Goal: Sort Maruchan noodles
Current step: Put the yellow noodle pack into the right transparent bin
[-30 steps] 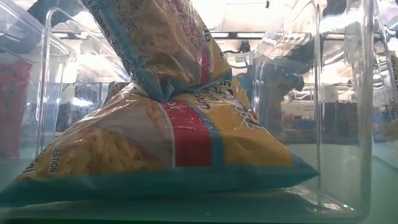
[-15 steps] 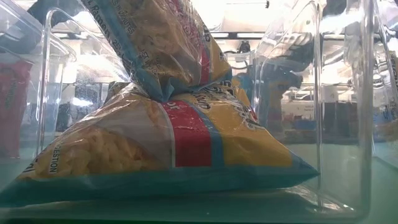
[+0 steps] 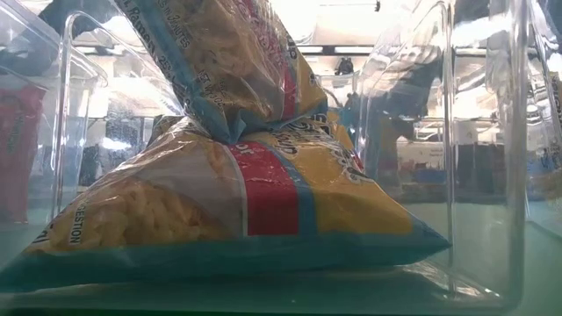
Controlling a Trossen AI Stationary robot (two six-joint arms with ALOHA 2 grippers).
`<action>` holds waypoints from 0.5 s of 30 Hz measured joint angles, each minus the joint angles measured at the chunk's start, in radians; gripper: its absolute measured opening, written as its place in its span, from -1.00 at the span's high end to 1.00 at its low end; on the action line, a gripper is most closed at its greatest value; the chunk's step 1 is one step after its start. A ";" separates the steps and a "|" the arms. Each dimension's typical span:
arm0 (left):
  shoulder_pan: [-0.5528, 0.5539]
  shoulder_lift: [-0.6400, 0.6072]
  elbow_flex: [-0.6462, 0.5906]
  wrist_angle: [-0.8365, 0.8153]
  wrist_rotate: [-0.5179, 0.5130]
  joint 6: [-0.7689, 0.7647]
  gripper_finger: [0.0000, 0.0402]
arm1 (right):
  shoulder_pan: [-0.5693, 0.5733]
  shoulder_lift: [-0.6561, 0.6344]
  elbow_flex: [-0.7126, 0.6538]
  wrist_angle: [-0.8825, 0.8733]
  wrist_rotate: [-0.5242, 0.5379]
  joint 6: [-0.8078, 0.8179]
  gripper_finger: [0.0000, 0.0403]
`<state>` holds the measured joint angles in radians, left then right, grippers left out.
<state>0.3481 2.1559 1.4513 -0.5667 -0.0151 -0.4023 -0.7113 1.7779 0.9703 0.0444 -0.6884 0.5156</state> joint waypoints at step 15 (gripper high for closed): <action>0.000 0.000 0.000 0.000 0.000 -0.003 0.27 | 0.021 0.096 0.052 0.072 -0.124 0.026 -0.23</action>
<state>0.3481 2.1559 1.4513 -0.5667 -0.0154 -0.4049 -0.6905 1.8744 1.0222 0.1163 -0.8128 0.5415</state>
